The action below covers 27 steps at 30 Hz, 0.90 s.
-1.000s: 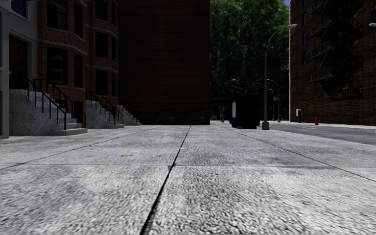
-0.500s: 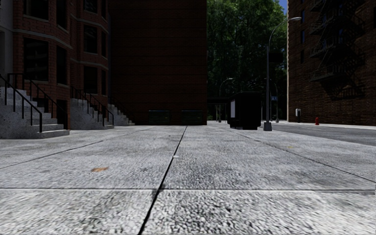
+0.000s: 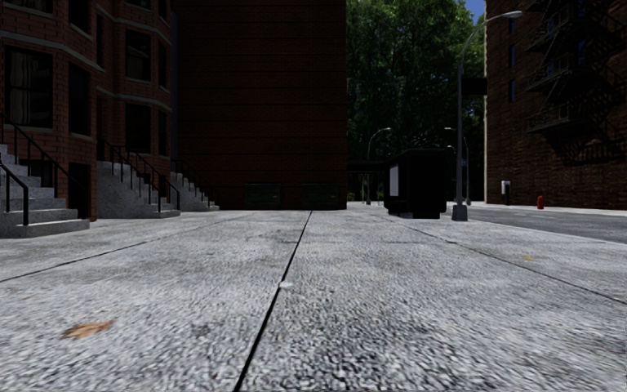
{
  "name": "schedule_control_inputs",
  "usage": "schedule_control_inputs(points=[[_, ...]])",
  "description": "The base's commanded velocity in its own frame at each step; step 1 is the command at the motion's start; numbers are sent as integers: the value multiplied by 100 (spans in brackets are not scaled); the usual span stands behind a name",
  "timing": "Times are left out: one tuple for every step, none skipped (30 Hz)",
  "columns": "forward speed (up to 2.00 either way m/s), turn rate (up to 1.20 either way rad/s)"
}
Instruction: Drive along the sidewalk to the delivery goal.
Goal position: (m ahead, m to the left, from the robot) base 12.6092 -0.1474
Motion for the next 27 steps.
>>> schedule_control_inputs(points=[[200, 0], [200, 0], [200, 0], [200, 0], [200, 0], [200, 0], [200, 0], [200, 0], [200, 0], [200, 0], [200, 0], [200, 0], [200, 0], [200, 0], [200, 0], [200, 0], [200, 0], [200, 0], [200, 0], [200, 0], [200, 0], [200, 0], [200, 0], [200, 0], [200, 0], [200, 0], [200, 0]])
